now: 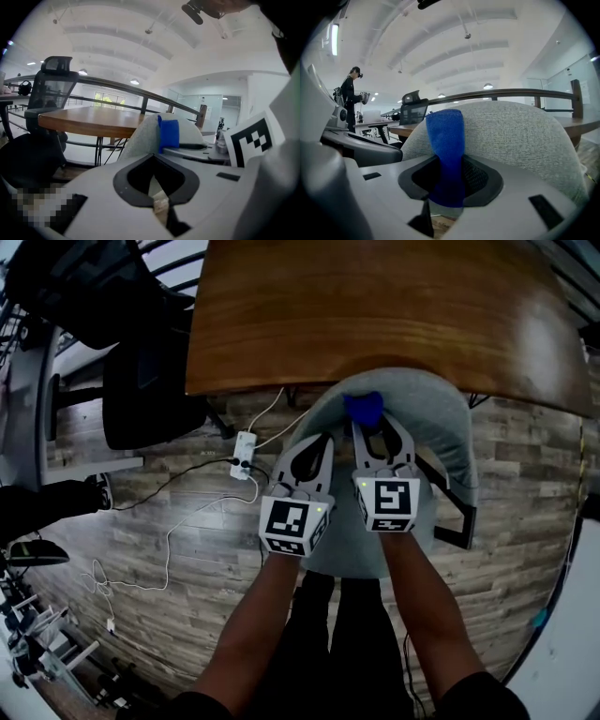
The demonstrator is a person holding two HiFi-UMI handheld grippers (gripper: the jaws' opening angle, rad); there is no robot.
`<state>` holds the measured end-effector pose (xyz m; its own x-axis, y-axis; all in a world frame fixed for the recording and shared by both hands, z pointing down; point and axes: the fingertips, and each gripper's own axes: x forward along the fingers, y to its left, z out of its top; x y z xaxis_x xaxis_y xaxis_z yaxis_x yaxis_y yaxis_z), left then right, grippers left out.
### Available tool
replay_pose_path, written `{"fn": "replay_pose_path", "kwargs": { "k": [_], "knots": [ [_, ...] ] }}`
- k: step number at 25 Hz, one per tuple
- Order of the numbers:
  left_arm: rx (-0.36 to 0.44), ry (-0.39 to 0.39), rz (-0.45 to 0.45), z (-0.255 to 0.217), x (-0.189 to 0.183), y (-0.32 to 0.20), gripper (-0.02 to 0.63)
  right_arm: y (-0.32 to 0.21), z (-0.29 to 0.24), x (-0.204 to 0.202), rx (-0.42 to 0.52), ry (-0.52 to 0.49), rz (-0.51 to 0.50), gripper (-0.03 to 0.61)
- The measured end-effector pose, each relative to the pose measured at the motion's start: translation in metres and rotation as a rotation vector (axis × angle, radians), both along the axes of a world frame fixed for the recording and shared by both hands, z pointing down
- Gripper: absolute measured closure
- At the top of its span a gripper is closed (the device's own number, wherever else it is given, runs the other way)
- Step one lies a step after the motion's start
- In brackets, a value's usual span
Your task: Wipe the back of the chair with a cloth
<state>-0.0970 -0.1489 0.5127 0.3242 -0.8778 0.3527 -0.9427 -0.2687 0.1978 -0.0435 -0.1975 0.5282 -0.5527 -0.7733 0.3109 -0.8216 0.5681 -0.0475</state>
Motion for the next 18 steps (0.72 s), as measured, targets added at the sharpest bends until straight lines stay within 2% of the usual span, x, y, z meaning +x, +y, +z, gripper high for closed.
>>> {"fn": "replay_pose_path", "kwargs": {
  "k": [10,18],
  "knots": [
    [-0.01,-0.023,0.088,0.018,0.049,-0.011,0.611,-0.014,0.004,0.057,0.015,0.047,0.094,0.443],
    [0.012,-0.038,0.178,0.019,0.089,-0.019,0.611,-0.016,0.007,0.095,0.019,0.075,0.18,0.443]
  ]
}}
